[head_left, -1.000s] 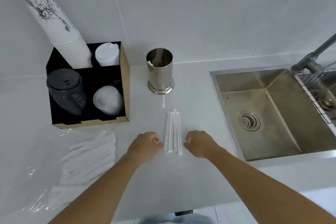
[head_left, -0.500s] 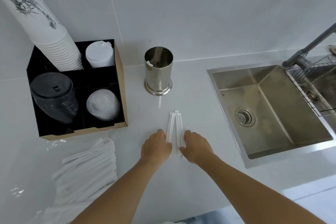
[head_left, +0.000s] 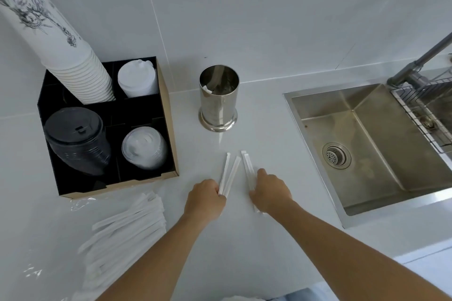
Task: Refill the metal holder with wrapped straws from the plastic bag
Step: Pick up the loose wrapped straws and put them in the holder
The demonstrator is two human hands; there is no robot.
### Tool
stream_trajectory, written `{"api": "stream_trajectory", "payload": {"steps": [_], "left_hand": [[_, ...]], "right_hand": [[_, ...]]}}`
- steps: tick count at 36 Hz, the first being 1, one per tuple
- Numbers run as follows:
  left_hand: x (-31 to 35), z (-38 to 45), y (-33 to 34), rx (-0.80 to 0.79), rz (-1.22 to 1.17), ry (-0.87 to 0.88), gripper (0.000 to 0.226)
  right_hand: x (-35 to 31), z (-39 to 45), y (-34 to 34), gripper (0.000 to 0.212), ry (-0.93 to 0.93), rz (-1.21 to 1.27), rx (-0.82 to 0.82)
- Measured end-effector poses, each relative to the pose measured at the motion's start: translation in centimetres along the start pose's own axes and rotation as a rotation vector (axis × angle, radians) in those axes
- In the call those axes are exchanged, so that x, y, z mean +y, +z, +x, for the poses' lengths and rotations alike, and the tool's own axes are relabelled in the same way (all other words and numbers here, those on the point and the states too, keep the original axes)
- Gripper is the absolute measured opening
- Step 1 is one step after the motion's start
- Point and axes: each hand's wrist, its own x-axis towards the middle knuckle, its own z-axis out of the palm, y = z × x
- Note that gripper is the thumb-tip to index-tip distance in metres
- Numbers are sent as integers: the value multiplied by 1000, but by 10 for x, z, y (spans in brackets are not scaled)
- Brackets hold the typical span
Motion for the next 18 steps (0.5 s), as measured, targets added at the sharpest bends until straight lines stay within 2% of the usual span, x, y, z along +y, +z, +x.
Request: {"api": "stream_trajectory", "payload": {"steps": [8, 14, 18], "left_hand": [[4, -2, 0, -13, 35, 33, 5], [11, -1, 6, 13, 120, 75, 26], [17, 4, 6, 16, 140, 78, 18]], "right_hand": [[-9, 9, -10, 21, 29, -123, -45], [-8, 13, -12, 17, 51, -93, -68], [-4, 13, -14, 23, 56, -49, -101]]}}
